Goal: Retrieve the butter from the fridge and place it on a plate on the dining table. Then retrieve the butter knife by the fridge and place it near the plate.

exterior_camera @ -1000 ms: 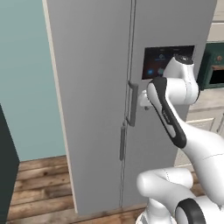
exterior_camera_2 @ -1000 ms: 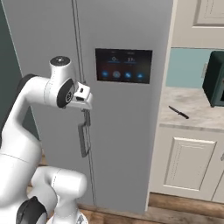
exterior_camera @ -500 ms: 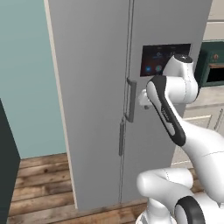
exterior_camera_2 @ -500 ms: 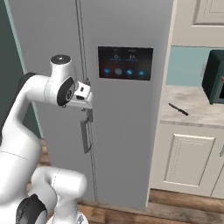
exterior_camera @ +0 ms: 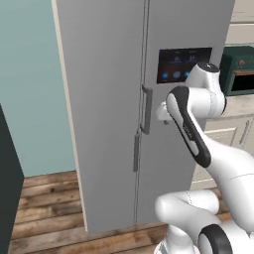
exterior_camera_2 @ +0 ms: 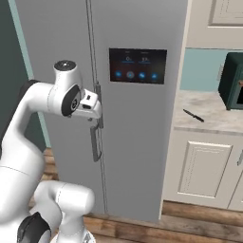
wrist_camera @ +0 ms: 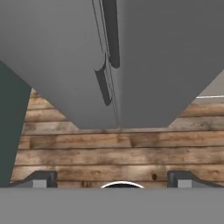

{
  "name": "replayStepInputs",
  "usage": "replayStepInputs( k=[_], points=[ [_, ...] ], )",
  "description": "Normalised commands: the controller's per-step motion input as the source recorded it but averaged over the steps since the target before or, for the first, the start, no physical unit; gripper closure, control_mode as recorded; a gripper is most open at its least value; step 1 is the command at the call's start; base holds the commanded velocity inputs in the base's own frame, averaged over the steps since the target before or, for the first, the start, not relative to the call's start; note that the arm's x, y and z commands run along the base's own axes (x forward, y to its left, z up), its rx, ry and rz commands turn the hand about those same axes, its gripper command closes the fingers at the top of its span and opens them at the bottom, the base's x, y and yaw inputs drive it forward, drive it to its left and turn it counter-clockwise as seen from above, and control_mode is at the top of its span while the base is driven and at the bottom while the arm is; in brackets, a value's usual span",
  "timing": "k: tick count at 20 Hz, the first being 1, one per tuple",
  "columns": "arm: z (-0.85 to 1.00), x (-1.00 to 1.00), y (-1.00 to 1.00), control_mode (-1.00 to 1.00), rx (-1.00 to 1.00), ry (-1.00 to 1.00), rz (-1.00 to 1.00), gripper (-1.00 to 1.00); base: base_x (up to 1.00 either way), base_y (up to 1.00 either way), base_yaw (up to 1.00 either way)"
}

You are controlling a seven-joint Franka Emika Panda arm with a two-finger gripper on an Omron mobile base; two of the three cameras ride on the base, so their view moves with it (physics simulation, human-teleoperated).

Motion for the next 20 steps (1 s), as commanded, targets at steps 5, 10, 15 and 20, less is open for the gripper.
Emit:
replayStepInputs(
  k=[5, 10, 15, 20],
  points=[
    [-0.14, 0.24, 0.16, -1.0, 0.0, -0.13, 0.0, -1.0, 0.0, 0.0, 0.0],
    [-0.18, 0.68, -0.05, -1.0, 0.0, -0.13, 0.0, -1.0, 0.0, 0.0, 0.0],
    [-0.08, 0.86, -0.03, -1.0, 0.0, 0.0, 0.0, -1.0, 0.0, 0.0, 0.0],
    [-0.16, 0.65, -0.05, -1.0, -0.03, -0.08, -0.04, -1.0, 0.0, 0.0, 0.0]
  ],
)
